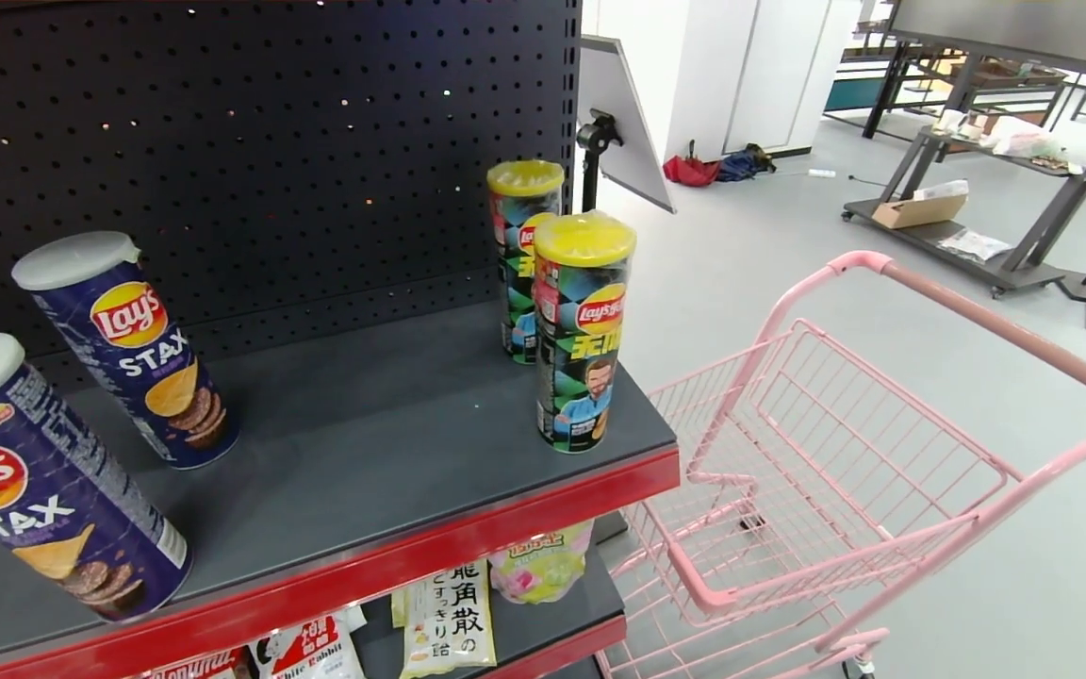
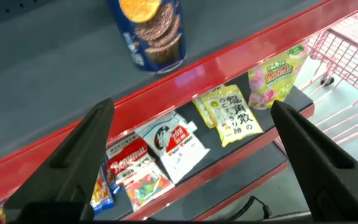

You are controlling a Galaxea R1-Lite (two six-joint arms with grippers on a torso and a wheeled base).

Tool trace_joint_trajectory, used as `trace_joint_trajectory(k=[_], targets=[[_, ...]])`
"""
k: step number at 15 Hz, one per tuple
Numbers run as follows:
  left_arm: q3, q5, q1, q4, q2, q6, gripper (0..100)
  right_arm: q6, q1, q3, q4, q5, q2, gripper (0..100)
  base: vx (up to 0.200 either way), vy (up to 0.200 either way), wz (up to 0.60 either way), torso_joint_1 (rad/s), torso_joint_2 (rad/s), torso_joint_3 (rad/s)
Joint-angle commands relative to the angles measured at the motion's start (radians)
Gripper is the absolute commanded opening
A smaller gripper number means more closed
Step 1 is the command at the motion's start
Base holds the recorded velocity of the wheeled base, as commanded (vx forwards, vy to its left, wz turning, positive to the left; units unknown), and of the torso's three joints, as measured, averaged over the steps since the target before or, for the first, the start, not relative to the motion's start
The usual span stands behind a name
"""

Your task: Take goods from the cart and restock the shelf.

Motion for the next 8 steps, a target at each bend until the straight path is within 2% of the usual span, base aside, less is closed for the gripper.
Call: trace_joint_trajectory(k=[1,6,8], targets=[[0.001,0.0,0.001,-0.001,0.0,0.0,100,0.0,0.0,0.006,0.0,0.002,0.011,0,0.0,0.0,0.6,0.002,-0.01,-0.012],[0.009,0.0,0.001,0.001,0.0,0.0,100,0.0,0.002,0.006,-0.015,0.003,0.036,0,0.0,0.0,0.6,0.004,0.0,0.004],[0.01,-0.004,-0.001,-0.001,0.0,0.001,100,0.0,0.002,0.014,-0.017,0.002,0.037,0,0.0,0.0,0.0,0.0,0.0,0.0]])
